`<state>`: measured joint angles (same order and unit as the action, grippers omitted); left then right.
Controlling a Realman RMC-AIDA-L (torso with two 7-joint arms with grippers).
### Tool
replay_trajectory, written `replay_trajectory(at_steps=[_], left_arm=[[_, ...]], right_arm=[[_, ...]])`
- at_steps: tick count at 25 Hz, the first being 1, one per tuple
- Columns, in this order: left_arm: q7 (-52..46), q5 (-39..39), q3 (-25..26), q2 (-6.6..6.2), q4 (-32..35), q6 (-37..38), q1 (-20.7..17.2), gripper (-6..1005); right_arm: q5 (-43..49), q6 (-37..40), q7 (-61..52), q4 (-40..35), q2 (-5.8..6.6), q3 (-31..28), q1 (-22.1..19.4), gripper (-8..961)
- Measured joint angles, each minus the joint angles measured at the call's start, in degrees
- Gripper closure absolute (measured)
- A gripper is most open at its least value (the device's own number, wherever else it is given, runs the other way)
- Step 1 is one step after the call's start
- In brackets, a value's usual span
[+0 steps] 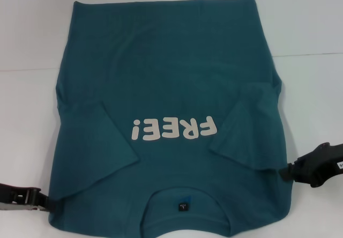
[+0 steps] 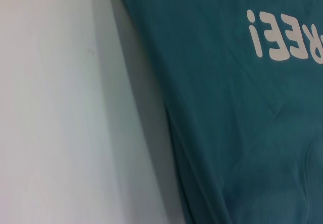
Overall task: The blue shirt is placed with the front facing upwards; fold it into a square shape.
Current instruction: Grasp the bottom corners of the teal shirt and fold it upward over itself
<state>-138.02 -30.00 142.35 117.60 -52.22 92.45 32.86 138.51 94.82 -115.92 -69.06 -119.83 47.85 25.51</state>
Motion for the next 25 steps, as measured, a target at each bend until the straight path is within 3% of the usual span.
replay_trajectory(at_steps=[10,25], left_arm=[[0.68,-0.26,0.26,0.58,-0.68,0.23,0.29,980],[1.23,-6.86,0.46,0.78,-0.07,-4.35,0.93,977]], right_arm=[[-0.01,-1.55,0.25,0.36,-0.06,0.35,0.03,914],[-2.84,-12.56,0.19,5.66,0.38,-0.46,1.02,915]])
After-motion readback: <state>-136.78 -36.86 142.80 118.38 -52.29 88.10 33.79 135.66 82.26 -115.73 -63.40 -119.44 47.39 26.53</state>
